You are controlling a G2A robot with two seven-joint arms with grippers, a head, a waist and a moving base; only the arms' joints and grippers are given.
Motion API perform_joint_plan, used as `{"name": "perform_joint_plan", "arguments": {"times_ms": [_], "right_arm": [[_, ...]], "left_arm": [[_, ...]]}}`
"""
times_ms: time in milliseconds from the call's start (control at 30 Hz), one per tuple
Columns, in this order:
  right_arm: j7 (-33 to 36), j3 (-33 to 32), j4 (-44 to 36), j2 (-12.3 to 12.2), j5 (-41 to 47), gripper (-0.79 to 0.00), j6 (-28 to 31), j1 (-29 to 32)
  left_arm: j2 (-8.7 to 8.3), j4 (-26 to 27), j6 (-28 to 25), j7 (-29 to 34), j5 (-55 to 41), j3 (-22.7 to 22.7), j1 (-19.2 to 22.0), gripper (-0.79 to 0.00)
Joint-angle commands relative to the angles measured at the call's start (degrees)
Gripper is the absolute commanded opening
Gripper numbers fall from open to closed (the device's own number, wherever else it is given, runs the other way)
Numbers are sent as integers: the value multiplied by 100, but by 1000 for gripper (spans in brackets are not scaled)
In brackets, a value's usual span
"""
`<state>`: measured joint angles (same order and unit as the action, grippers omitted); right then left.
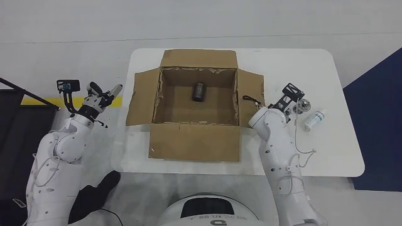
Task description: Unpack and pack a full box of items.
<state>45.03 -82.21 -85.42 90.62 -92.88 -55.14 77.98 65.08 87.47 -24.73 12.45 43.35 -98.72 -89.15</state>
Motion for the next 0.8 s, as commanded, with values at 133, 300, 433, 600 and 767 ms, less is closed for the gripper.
{"name": "perform_joint_plan", "arguments": {"times_ms": [133,300,433,600,767], "right_arm": [[121,17,170,31,-182,-616,-45,-64],[247,-7,237,52,-336,-683,-43,-90],[333,-21,221,68,-455,-785,8,-71],[408,-17,28,90,-568,-785,124,-11],[121,-97,-704,113,-294,-785,188,351]], "left_arm": [[0,0,0,0,0,0,0,0],[0,0,0,0,0,0,0,0],[0,0,0,0,0,0,0,0],[0,0,0,0,0,0,0,0],[0,0,0,0,0,0,0,0]]}}
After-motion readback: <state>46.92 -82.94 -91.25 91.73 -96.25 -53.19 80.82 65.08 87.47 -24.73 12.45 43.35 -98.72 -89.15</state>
